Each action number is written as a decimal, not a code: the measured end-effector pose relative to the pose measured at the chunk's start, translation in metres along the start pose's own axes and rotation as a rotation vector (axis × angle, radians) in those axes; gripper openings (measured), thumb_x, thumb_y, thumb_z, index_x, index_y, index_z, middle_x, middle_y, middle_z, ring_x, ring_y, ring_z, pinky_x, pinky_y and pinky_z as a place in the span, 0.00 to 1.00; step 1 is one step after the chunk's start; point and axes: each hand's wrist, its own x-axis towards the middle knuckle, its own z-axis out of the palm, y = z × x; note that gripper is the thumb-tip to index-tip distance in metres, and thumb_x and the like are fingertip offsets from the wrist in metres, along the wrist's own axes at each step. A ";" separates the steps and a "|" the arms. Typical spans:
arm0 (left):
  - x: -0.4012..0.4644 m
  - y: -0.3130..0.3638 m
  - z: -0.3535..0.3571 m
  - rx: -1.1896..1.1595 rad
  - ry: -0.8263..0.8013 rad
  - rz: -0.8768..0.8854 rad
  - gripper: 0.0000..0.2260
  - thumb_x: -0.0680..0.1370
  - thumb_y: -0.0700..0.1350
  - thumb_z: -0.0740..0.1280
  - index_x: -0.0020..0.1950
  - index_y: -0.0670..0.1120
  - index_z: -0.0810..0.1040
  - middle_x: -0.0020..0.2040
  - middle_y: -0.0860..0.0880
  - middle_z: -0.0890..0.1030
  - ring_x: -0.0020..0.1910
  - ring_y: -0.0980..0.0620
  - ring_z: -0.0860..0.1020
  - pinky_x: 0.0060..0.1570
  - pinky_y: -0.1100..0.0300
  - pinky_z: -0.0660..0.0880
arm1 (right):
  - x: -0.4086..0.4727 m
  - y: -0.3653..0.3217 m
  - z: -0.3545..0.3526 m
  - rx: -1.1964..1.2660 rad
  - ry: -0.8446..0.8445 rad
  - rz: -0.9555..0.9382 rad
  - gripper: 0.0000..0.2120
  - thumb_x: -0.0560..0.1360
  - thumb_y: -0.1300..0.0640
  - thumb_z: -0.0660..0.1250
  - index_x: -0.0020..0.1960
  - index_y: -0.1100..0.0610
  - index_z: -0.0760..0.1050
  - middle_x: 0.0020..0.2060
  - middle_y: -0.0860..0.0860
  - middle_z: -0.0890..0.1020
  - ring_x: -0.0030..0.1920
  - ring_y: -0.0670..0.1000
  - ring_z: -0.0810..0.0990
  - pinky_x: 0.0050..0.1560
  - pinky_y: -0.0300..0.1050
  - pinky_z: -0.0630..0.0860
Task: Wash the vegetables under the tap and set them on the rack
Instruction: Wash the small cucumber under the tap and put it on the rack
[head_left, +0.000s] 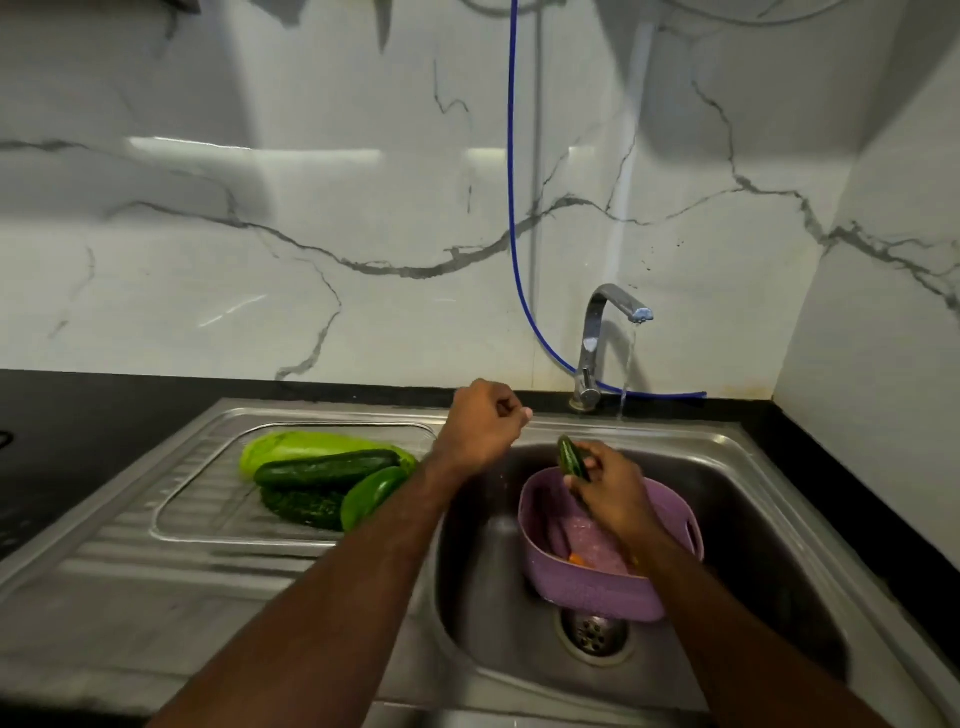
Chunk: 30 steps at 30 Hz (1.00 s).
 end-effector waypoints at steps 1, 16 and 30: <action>-0.001 -0.004 -0.010 0.023 -0.006 0.005 0.08 0.76 0.46 0.73 0.41 0.43 0.84 0.34 0.49 0.83 0.36 0.51 0.83 0.39 0.59 0.79 | -0.002 -0.015 0.002 0.048 -0.011 -0.020 0.25 0.74 0.62 0.77 0.68 0.50 0.76 0.58 0.49 0.82 0.54 0.47 0.82 0.50 0.39 0.80; -0.081 -0.118 -0.187 0.352 0.141 -0.195 0.07 0.74 0.44 0.75 0.37 0.44 0.82 0.32 0.48 0.81 0.32 0.51 0.77 0.31 0.63 0.66 | -0.049 -0.223 0.090 -0.038 -0.332 -0.500 0.17 0.69 0.52 0.79 0.56 0.47 0.81 0.50 0.44 0.83 0.49 0.43 0.81 0.53 0.44 0.82; -0.115 -0.159 -0.214 0.385 0.075 -0.198 0.10 0.74 0.40 0.75 0.34 0.46 0.79 0.29 0.52 0.74 0.27 0.60 0.69 0.26 0.71 0.61 | -0.074 -0.247 0.156 -0.687 -0.536 -0.663 0.12 0.74 0.43 0.73 0.53 0.48 0.81 0.52 0.47 0.83 0.59 0.53 0.77 0.67 0.62 0.62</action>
